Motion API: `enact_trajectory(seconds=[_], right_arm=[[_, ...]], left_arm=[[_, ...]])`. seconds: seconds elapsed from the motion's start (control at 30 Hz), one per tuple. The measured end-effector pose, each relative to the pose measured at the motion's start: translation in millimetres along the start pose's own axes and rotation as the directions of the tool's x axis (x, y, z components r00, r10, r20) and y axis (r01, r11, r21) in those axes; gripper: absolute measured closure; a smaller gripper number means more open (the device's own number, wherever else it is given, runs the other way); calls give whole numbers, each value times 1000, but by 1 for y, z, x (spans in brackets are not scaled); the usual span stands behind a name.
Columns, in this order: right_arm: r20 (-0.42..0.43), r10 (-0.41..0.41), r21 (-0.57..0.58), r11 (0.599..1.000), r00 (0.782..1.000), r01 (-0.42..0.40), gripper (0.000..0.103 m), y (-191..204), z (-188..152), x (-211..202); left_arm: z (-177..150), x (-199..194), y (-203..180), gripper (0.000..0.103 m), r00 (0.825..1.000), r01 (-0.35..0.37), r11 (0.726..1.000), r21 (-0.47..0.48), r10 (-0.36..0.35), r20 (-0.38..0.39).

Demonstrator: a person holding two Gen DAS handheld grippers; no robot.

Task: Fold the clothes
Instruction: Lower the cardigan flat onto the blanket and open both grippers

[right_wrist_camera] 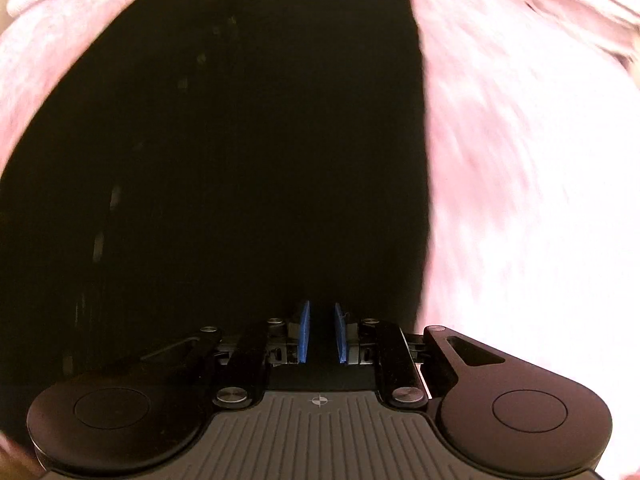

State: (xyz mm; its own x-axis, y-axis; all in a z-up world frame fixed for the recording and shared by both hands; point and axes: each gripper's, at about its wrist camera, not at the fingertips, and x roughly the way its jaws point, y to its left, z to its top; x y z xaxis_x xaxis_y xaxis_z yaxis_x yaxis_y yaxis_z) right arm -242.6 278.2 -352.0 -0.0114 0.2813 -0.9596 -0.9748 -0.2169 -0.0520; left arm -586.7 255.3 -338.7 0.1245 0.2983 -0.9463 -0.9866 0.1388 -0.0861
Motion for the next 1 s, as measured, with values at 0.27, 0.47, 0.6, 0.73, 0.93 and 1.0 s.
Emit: enact_trajectory(seconds=[0.27,0.47,0.6,0.73,0.93,1.0], right_arm=[[97,13,58,998,995,-19,87,18,-5,-30],[125,45,-22,999,991,-42,87,43,11,7],[127,77,9,997,989,-79,87,26,-48,-9],[107,86,-40,996,990,-82,87,18,-106,-28],[177,68,-12,998,982,-67,87,26,-108,-31],[214,59,19,998,975,-65,87,30,-104,-27]], left_arm=[[-6,-31,-14,96,993,64,998,21,-66,96],[-2,5,-44,96,994,66,998,-21,-64,88],[-60,-8,-55,95,996,18,1000,-12,-17,91],[-112,-29,-58,95,997,-15,999,-33,17,72],[-106,-51,-53,95,988,-15,999,-35,20,153],[-98,-49,-49,95,977,-9,1000,-16,12,213]])
